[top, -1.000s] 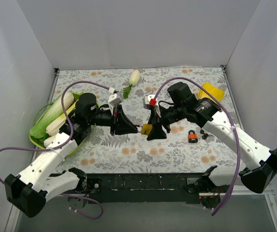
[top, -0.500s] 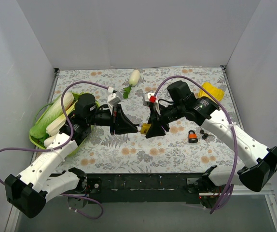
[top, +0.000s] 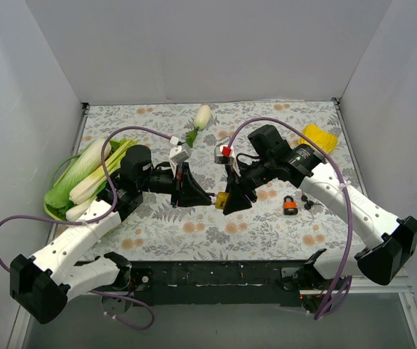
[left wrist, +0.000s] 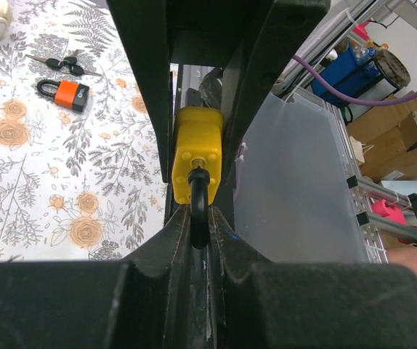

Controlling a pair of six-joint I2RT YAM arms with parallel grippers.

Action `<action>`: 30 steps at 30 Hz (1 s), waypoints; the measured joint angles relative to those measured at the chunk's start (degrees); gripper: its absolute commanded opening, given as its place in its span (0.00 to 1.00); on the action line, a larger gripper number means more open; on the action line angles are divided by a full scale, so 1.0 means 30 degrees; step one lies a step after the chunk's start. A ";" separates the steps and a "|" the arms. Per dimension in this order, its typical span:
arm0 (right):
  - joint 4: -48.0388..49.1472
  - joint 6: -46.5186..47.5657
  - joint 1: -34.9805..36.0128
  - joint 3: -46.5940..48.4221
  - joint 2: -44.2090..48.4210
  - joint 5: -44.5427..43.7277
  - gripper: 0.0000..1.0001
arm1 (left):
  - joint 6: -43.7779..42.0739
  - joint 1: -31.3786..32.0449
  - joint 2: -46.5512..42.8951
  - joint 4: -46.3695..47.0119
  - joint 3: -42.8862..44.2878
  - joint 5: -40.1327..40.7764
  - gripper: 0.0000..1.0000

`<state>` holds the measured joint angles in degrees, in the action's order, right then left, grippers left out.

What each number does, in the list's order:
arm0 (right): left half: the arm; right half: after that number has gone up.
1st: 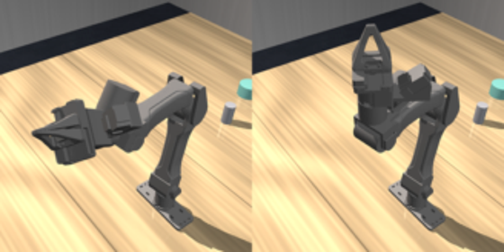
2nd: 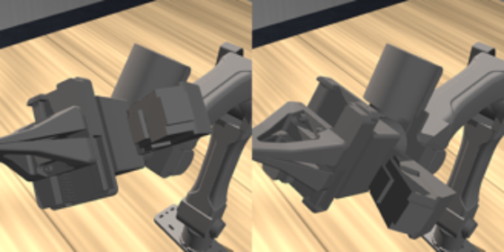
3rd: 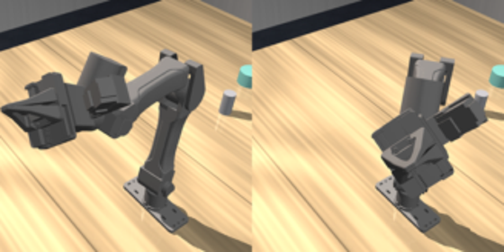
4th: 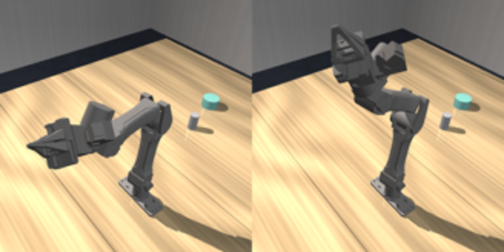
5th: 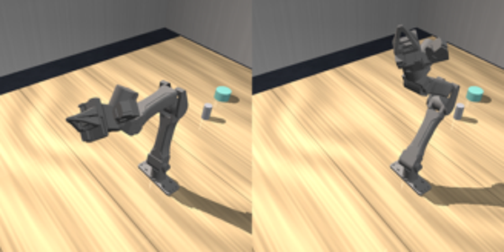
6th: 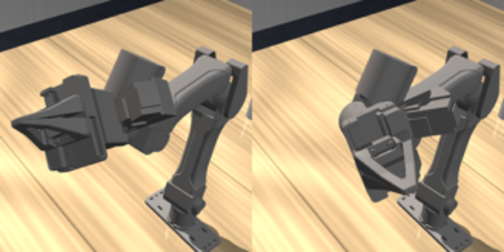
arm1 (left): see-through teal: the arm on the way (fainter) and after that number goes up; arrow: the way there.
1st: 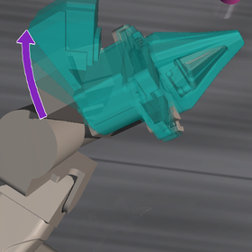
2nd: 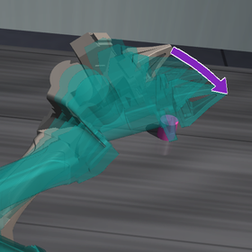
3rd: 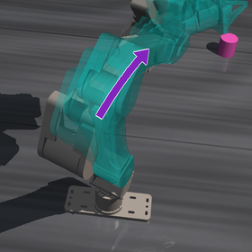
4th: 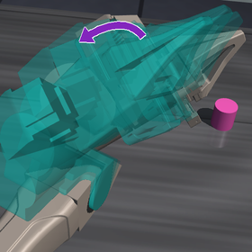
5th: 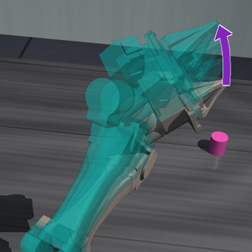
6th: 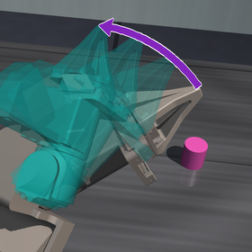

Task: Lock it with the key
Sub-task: Lock the lock.

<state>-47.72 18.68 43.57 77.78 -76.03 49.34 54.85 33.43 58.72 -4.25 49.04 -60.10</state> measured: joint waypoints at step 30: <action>-0.2907 -0.0328 0.0736 0.0656 -0.1195 -0.0321 0.01 | 0.4969 0.1770 -0.0313 0.6222 -0.3949 0.1464 0.00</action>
<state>-56.45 17.69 45.78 79.75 -79.61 48.38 69.76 38.74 57.78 14.41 37.19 -55.70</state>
